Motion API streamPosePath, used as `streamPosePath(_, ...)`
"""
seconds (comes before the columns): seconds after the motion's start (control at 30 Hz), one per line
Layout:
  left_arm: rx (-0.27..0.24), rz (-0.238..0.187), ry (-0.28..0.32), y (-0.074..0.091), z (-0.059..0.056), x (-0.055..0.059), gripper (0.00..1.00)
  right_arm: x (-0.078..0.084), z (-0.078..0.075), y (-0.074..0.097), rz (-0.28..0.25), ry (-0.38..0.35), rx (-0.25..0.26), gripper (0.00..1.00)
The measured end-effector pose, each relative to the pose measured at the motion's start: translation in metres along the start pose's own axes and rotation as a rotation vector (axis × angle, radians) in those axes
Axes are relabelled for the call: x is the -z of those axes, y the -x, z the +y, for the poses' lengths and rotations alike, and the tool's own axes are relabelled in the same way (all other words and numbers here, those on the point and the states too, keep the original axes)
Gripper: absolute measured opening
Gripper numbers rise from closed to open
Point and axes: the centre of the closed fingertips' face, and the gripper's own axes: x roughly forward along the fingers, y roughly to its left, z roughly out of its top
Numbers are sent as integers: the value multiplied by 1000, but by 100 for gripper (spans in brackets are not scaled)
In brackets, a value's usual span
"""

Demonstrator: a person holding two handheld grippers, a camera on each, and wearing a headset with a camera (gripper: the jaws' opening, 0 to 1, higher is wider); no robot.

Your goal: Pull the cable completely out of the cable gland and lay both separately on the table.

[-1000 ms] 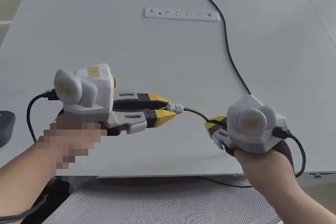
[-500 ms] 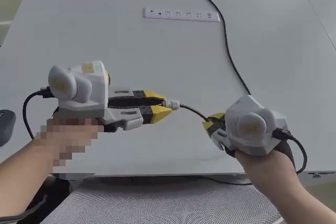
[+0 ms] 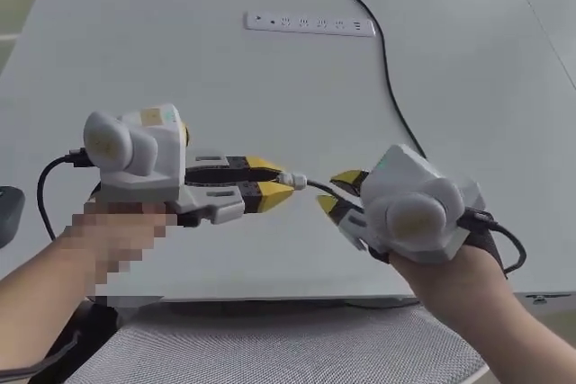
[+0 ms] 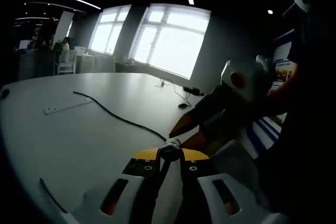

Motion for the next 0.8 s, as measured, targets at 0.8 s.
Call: streamPosePath(0.8,20,24,-4,-4,-6,2,15,-10,9,-2,-7,236,-28,0)
